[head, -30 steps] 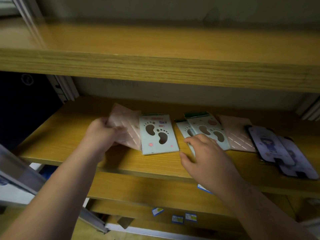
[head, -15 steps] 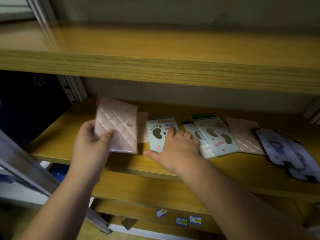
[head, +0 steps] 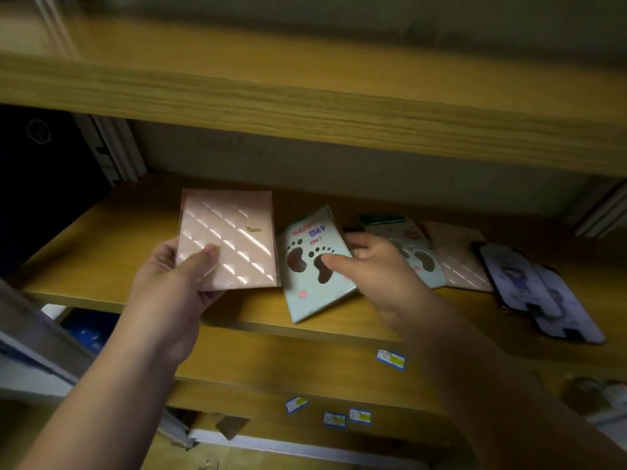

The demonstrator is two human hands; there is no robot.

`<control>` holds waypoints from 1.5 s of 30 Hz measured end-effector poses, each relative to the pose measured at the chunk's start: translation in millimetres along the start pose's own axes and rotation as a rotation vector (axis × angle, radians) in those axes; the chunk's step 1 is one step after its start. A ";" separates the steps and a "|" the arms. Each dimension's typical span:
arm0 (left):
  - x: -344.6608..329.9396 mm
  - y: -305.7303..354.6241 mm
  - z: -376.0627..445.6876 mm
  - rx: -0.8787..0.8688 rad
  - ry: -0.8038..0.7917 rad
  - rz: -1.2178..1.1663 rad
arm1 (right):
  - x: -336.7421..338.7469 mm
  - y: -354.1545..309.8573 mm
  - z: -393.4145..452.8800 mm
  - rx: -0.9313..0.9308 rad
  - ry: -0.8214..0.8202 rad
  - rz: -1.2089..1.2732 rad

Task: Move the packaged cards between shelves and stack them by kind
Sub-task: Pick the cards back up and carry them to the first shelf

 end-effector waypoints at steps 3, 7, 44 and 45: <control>-7.4 -2.1 -7.9 0.030 -0.040 -0.023 | 25.0 4.7 -17.7 0.073 0.003 0.139; -22.7 -4.2 -22.8 0.065 -0.105 -0.078 | 64.0 8.1 -46.0 0.099 0.074 0.382; -430.1 -42.3 -399.5 0.096 -0.648 0.187 | 518.2 61.6 -395.8 0.266 0.343 0.828; -443.3 -44.5 -403.3 0.093 -0.668 0.196 | 530.9 63.9 -395.4 0.274 0.358 0.835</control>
Point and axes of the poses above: each hand's wrist, its own z-axis towards the middle knuckle, its own x-axis out of the back of the hand, y = z × x, the point moved 2 cm from there along z, towards the middle knuckle, and after that the axes turned 15 degrees about z, right-handed, at the moved point
